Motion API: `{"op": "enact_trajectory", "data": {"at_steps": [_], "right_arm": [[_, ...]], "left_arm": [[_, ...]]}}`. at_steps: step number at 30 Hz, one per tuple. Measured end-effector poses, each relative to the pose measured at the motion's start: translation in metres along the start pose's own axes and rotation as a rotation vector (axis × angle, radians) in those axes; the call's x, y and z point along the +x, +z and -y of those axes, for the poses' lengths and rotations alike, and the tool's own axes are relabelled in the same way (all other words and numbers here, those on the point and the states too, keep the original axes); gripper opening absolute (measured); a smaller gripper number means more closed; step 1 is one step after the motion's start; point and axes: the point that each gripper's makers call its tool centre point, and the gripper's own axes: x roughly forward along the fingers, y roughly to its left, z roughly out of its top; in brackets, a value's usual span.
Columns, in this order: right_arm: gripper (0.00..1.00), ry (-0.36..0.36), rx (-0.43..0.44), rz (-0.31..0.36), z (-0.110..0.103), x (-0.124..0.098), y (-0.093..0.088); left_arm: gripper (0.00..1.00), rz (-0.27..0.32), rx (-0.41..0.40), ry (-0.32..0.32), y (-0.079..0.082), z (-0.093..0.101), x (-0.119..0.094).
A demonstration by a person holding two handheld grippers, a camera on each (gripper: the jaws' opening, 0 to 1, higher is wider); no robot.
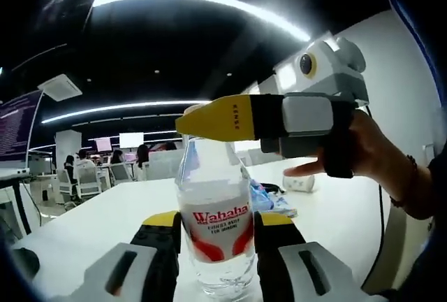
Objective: Arrange the tabletop items into an orderly group along one side of the table until the central work area is clear of visible clutter.
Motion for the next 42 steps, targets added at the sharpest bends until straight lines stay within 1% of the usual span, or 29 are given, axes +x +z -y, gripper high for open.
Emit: {"op": "enact_trajectory", "data": {"at_steps": [9,14,23,42], "right_arm": [[0.22,0.001,0.003,-0.003,-0.0007,-0.0008,-0.0004],[0.22,-0.007,-0.027,-0.016,-0.0021,-0.0008,-0.0028],[0.22,-0.003,0.021,-0.012,-0.0011,-0.0011,-0.0035],[0.22,-0.008,0.028,-0.007,-0.0014,-0.0015,-0.0044]], "left_arm": [[0.39,0.005,0.001,0.0,-0.0001,0.0006,-0.0003],[0.39,0.003,0.006,0.0,-0.0003,0.0006,-0.0005],[0.39,0.003,0.002,0.0,-0.0002,-0.0005,0.0003],[0.38,0.016,-0.001,0.001,-0.0004,-0.0016,0.0006]]}}
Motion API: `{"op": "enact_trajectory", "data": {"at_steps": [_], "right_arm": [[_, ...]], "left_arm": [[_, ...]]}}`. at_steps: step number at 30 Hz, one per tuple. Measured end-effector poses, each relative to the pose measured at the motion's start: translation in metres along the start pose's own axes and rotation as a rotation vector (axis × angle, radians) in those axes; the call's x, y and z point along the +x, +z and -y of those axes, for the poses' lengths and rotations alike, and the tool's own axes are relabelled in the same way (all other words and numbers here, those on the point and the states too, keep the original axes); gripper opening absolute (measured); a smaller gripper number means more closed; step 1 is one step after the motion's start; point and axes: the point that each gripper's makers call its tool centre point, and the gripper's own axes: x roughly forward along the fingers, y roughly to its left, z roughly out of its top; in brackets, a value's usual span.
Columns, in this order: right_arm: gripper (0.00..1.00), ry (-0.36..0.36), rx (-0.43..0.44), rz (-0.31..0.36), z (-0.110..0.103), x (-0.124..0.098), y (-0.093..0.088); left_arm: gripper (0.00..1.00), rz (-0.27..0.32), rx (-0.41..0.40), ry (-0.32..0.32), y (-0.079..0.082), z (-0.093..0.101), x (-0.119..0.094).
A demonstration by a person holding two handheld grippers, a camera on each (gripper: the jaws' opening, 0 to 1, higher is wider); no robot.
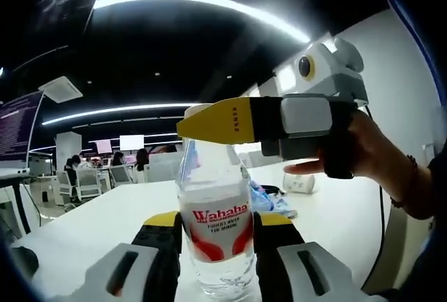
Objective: Arrange the tabletop items into an orderly group along one side of the table until the central work area is clear of visible clutter.
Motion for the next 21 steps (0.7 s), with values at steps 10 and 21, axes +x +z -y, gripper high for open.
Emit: {"op": "enact_trajectory", "data": {"at_steps": [10,21], "right_arm": [[0.21,-0.002,0.016,0.009,0.0009,0.0006,0.0002],[0.2,-0.009,0.029,0.003,0.001,-0.0007,0.0002]], "left_arm": [[0.38,0.004,-0.01,0.008,0.0,-0.0005,0.0],[0.38,-0.006,-0.004,0.008,0.0001,0.0009,-0.0005]]}}
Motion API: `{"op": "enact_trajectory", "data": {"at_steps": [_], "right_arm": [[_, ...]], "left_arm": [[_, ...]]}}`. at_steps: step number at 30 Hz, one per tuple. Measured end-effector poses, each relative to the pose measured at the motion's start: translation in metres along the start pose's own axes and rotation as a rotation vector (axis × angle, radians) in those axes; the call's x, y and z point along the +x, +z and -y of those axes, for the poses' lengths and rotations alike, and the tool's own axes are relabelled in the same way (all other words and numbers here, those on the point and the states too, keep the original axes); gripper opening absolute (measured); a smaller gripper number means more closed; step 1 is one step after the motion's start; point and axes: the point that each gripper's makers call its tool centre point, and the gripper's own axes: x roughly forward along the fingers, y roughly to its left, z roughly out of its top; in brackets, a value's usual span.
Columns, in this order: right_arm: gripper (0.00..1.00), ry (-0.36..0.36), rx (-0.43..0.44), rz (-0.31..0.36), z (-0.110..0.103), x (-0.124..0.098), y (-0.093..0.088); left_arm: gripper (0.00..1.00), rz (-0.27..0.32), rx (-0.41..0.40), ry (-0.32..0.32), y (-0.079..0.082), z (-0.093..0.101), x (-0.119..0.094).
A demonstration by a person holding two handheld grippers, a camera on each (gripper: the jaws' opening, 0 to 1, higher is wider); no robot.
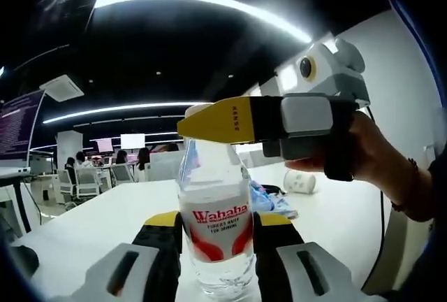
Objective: Arrange the tabletop items into an orderly group along one side of the table until the central work area is clear of visible clutter.
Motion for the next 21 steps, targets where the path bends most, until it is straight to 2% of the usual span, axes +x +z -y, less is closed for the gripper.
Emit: {"op": "enact_trajectory", "data": {"at_steps": [15,21], "right_arm": [[0.2,-0.012,-0.011,-0.007,0.0002,-0.0023,0.0015],[0.2,-0.014,0.001,0.0,0.0036,0.0,0.0098]], "left_arm": [[0.37,0.013,0.013,-0.009,0.0009,0.0024,0.0013],[0.37,0.025,0.004,-0.019,0.0084,0.0005,0.0029]]}}
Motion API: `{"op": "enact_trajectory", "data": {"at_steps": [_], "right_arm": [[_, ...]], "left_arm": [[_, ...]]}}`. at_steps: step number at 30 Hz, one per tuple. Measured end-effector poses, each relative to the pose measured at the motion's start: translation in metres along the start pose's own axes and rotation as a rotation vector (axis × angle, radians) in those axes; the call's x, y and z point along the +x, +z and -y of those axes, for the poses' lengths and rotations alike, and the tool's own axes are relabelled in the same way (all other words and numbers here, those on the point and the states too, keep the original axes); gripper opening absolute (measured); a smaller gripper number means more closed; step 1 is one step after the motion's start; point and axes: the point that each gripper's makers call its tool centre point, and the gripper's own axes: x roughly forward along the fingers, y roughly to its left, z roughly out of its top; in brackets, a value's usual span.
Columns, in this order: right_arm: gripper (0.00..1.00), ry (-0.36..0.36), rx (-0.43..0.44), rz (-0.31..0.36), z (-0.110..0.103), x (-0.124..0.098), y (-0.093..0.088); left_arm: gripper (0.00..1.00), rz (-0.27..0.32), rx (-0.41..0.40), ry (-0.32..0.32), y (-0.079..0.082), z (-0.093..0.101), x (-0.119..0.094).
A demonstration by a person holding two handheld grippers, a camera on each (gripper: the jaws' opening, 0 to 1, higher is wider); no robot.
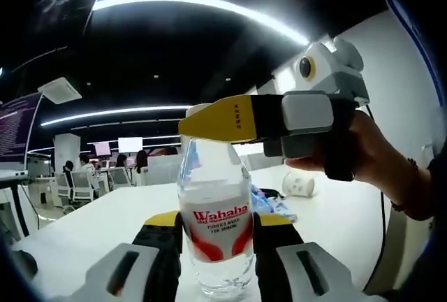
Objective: Arrange the tabletop items into an orderly group along one side of the table until the central work area is clear of visible clutter.
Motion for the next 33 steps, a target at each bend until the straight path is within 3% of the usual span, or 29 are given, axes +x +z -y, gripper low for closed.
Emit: {"op": "enact_trajectory", "data": {"at_steps": [13,33], "right_arm": [[0.2,0.005,-0.009,-0.002,0.008,0.016,0.019],[0.2,0.028,0.034,-0.036,0.031,0.039,0.014]], "left_arm": [[0.37,0.011,0.016,0.004,0.019,-0.019,0.011],[0.37,-0.021,0.014,0.018,0.011,-0.041,0.036]]}}
